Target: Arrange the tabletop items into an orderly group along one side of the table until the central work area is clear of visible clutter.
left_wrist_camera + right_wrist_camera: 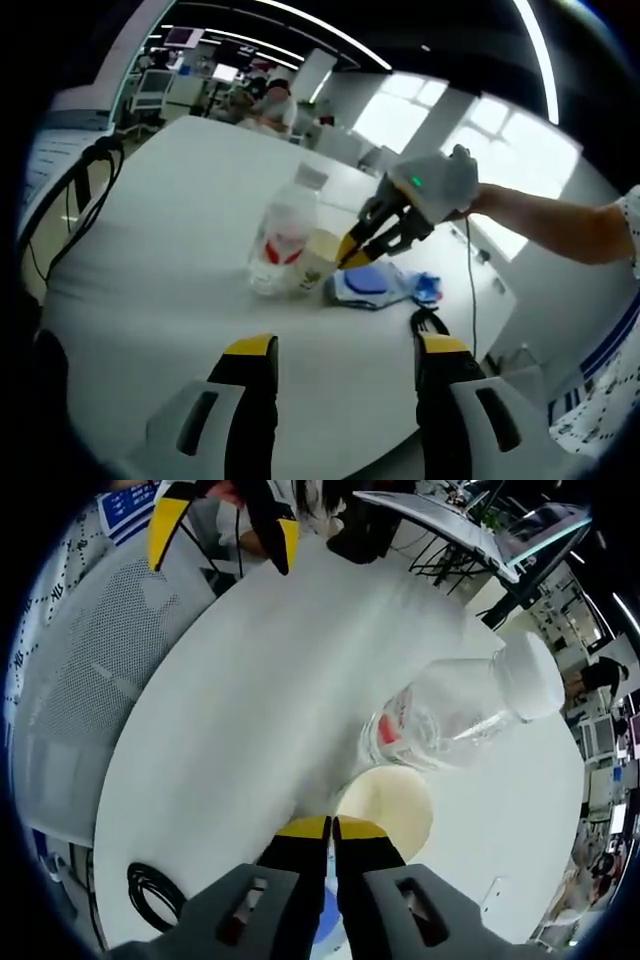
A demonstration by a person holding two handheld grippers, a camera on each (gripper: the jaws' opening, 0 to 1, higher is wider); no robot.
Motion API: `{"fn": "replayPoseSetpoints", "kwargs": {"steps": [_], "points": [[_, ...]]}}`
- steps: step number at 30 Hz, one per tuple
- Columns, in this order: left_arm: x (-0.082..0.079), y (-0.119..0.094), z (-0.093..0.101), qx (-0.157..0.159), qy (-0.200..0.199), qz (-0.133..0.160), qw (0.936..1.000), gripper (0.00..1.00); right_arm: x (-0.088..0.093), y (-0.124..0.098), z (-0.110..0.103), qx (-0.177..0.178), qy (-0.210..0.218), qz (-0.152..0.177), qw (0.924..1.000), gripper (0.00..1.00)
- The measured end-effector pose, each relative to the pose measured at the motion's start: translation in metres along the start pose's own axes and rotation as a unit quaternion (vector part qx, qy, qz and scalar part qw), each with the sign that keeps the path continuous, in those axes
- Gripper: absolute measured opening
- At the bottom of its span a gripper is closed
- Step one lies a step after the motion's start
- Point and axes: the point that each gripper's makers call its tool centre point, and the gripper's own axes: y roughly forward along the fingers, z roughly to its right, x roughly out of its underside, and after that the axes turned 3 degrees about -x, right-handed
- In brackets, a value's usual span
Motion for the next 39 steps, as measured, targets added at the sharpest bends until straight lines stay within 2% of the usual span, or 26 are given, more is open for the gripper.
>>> {"fn": "replayPoseSetpoints", "kwargs": {"steps": [8, 13, 16, 39], "points": [[-0.002, 0.001, 0.001, 0.001, 0.0, 0.002, 1.0, 0.51, -0.002, -0.002, 0.001, 0.004, 0.009, 0.006, 0.9999, 0.0], [-0.001, 0.001, 0.002, 0.002, 0.0, 0.002, 1.0, 0.51, -0.002, -0.002, 0.003, 0.011, 0.009, 0.007, 0.9999, 0.08], [-0.001, 0.001, 0.003, 0.002, 0.0, 0.001, 1.0, 0.51, -0.003, -0.003, 0.004, 0.015, 0.01, 0.008, 0.9998, 0.08], [-0.004, 0.001, 0.01, 0.006, 0.01, 0.002, 0.9999, 0.51, -0.011, -0.022, 0.003, 0.048, 0.045, 0.05, 0.9966, 0.15]]}}
